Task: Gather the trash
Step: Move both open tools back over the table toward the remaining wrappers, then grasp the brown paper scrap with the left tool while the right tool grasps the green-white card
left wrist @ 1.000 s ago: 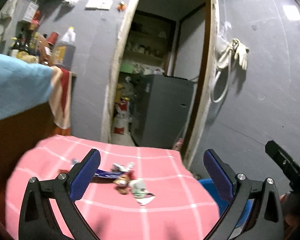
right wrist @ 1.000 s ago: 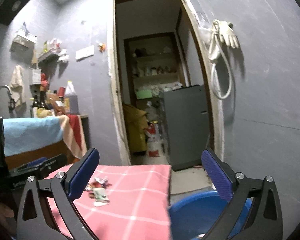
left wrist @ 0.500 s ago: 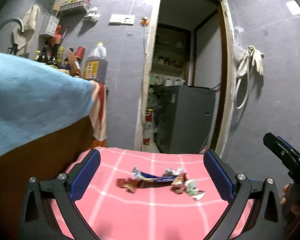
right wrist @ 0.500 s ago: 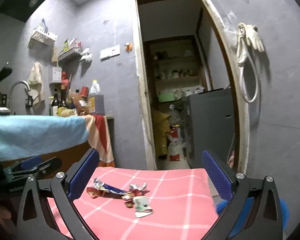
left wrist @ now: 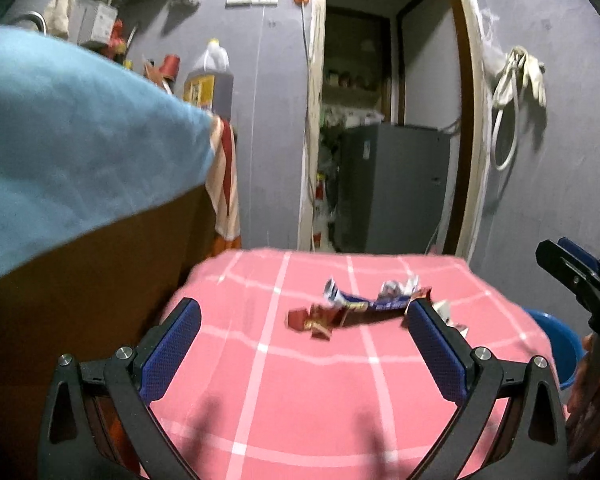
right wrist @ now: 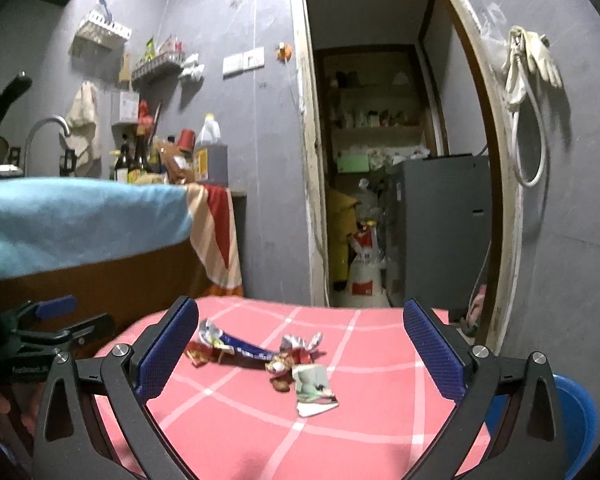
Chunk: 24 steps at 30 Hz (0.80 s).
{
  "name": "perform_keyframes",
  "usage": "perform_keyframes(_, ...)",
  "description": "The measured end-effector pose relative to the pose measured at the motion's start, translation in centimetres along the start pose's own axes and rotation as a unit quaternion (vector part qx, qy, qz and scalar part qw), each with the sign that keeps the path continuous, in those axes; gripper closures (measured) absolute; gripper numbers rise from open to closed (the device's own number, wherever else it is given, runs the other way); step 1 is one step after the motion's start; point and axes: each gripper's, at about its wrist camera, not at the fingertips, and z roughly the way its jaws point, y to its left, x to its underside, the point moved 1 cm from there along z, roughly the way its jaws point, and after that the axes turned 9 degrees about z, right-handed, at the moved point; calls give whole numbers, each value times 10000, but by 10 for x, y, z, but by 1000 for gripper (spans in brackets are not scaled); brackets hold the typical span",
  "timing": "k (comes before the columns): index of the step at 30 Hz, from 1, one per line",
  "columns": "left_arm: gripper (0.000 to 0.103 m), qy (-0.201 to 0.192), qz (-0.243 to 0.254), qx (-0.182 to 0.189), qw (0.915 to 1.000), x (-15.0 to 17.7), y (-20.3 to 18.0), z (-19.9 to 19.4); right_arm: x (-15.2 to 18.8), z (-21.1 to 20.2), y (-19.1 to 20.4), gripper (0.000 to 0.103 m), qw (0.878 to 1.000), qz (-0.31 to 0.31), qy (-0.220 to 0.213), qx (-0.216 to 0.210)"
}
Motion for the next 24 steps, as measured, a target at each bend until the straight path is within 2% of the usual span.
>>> perform_keyframes(11, 2, 917, -46, 126, 9957, 9, 4, 42, 17, 35, -14, 0, 9959, 41, 885, 156)
perform_keyframes(16, 2, 1360, -15, 199, 9905, 6, 5, 69, 25, 56, -22, 0, 9893, 87, 1425, 294)
perform_keyframes(24, 4, 1849, 51, 389, 9820, 7, 5, 106, 40, 89, -28, 1, 9733, 75, 2251, 451)
